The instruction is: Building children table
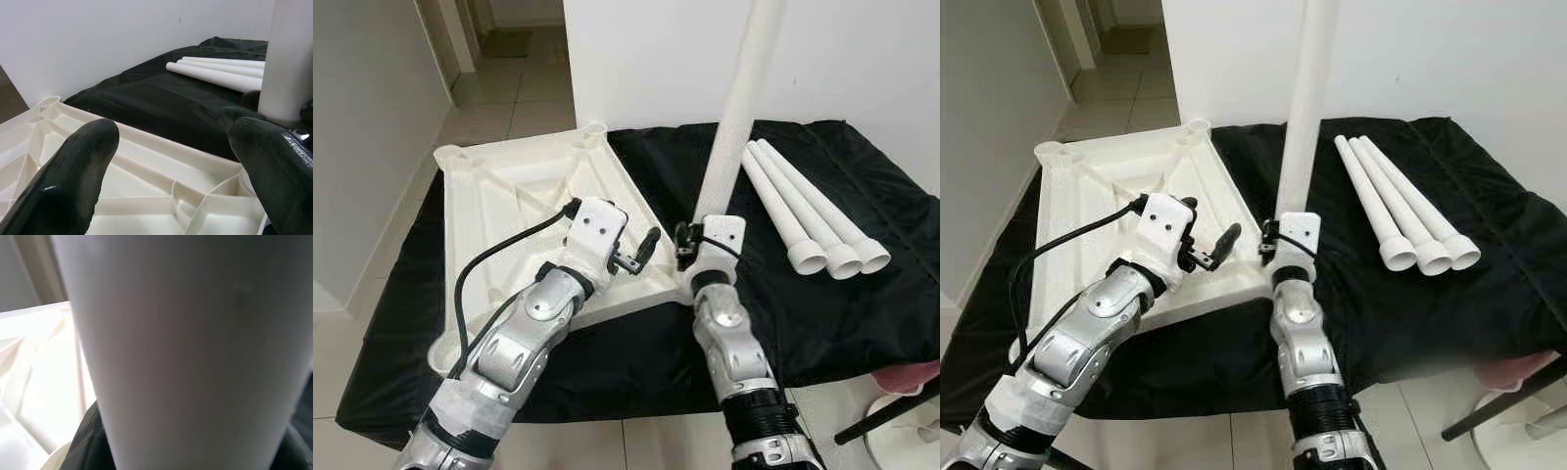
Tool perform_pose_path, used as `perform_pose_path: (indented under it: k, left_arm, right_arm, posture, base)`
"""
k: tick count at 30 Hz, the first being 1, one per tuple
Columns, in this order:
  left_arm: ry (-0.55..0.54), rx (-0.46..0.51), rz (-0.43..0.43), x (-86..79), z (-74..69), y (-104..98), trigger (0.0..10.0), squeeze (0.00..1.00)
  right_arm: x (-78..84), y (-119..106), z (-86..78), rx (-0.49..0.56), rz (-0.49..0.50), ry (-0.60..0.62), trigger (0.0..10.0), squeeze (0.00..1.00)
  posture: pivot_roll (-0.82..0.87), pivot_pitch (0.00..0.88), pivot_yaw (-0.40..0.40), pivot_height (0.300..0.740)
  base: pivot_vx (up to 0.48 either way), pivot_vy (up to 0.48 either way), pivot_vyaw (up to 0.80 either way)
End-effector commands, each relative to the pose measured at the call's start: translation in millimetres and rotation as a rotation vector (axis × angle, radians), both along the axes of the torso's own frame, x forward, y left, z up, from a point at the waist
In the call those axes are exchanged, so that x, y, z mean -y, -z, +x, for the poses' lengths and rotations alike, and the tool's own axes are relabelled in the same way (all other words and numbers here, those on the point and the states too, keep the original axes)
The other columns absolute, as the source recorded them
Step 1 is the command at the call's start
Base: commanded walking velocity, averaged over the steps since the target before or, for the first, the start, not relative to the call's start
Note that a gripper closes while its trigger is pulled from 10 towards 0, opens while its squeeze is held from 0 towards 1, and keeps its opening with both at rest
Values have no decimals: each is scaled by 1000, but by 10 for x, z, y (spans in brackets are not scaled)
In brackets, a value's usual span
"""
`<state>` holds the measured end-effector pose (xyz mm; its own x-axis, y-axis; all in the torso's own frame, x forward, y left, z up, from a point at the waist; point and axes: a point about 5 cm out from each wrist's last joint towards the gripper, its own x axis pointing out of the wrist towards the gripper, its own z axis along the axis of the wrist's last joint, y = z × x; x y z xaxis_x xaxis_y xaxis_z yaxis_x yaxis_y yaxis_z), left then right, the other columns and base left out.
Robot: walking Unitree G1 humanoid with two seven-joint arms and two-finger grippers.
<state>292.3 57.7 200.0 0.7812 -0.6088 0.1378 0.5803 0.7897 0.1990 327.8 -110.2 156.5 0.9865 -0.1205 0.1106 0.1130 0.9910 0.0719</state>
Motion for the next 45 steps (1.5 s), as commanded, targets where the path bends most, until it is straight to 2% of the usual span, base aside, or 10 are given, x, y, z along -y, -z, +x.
perform_pose_path:
  k: [1,10,19,20,26,29,30,38,41,45]
  left_arm:
    - [95,-5,34,13,-29,28,10000,0]
    - [97,-2,36,12,-21,23,10000,0]
    - [98,-5,35,20,-29,33,10000,0]
    - [98,-5,34,22,-28,34,10000,0]
    - [102,-6,29,42,-27,34,10000,0]
    - [102,-6,29,42,-27,34,10000,0]
    - [103,-7,28,47,-28,36,10000,0]
    - [131,-17,38,121,-79,86,10000,0]
    - [140,-15,38,140,-80,78,10000,0]
    - [141,-15,37,137,-75,71,10000,0]
  right_arm:
    - [56,45,16,-50,28,77,10000,0]
    - [10,81,1,-128,-34,309,10000,0]
    - [-21,131,4,-142,-9,264,10000,0]
    - [-64,119,-1,-114,28,194,10000,1000]
    - [-174,-7,-69,18,68,-68,10000,1000]
    - [-174,-7,-69,18,68,-68,10000,1000]
    - [-183,-25,-78,34,74,-113,10000,0]
    - [67,-64,1,61,4,-203,10000,0]
    - [242,-64,73,68,-122,-284,10000,0]
    - [301,-30,107,41,-150,-368,10000,0]
  posture:
    - [-48,24,65,740]
    - [-48,23,65,740]
    - [-54,25,65,740]
    - [-60,26,65,740]
    - [-67,27,64,740]
    - [-67,27,64,740]
    - [-67,27,64,740]
    - [-75,28,64,740]
    - [-79,31,70,740]
    - [-79,32,71,740]
  base:
    - [0,0,0]
    - [0,0,0]
    - [0,0,0]
    - [0,0,0]
    - [0,0,0]
    - [0,0,0]
    - [0,0,0]
    - [0,0,0]
    - [0,0,0]
    - [0,0,0]
